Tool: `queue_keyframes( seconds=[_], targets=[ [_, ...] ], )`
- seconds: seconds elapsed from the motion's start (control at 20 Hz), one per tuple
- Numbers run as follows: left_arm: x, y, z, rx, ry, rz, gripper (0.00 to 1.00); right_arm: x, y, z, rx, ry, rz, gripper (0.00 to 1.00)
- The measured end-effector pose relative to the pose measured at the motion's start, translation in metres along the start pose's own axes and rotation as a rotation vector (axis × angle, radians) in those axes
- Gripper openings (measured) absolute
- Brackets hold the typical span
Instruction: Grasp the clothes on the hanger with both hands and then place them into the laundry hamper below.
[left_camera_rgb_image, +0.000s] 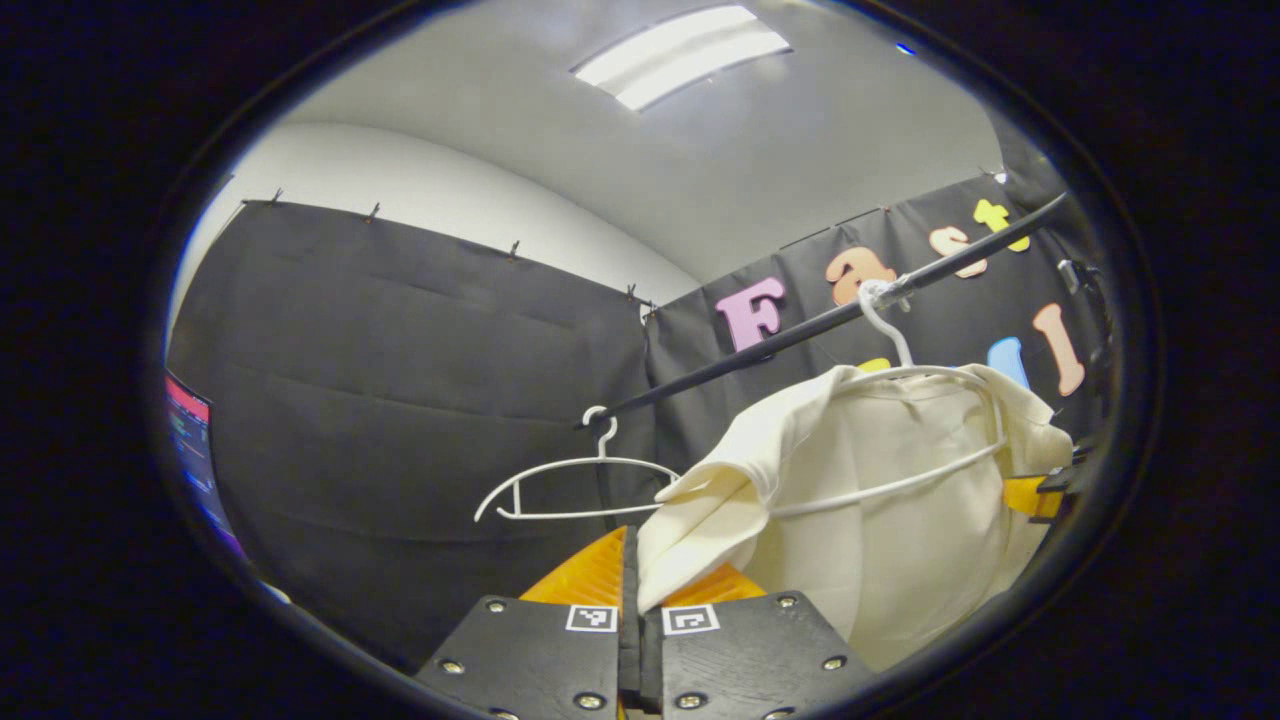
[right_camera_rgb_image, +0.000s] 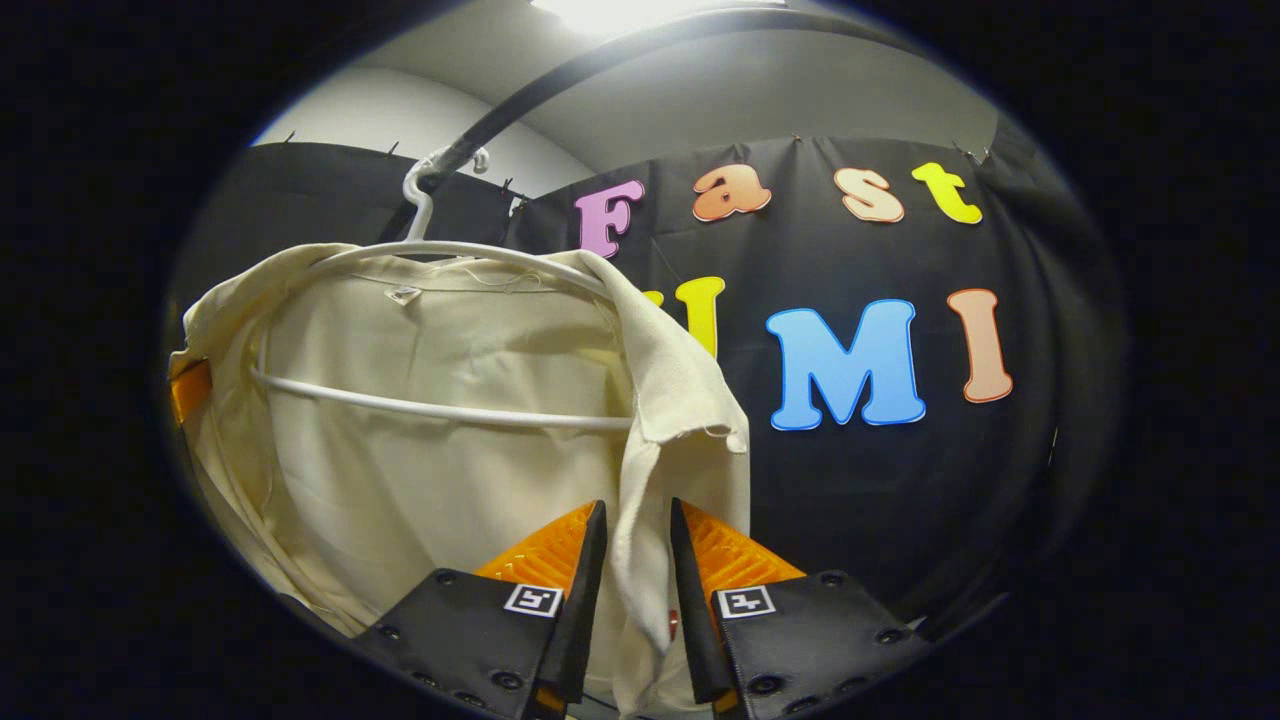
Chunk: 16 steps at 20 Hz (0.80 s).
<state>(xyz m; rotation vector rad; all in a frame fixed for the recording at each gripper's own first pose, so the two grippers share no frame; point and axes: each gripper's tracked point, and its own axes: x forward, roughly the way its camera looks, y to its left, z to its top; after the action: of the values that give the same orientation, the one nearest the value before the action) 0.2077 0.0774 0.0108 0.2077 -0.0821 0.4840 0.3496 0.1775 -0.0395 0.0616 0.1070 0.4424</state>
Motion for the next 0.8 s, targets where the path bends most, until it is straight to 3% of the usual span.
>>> queue_keyframes(
  seconds=[0.1, 0.2, 0.45, 0.8],
  targets=[
    [0.002, 0.0, -0.002, 0.0, 0.002, -0.001, 0.02, 0.01, -0.013, -0.002, -0.001, 0.007, -0.076, 0.42],
    [0.002, 0.002, -0.001, 0.002, 0.001, -0.001, 0.02, 0.011, -0.019, 0.0, 0.011, 0.011, -0.12, 0.12],
    [0.004, 0.008, 0.008, -0.002, -0.032, 0.013, 0.01, -0.004, -0.055, 0.044, -0.107, -0.141, -0.258, 0.08],
    [0.016, 0.023, 0.023, 0.019, -0.086, 0.029, 0.01, 0.01, -0.076, 0.064, -0.192, -0.203, -0.3, 0.08]
  ],
)
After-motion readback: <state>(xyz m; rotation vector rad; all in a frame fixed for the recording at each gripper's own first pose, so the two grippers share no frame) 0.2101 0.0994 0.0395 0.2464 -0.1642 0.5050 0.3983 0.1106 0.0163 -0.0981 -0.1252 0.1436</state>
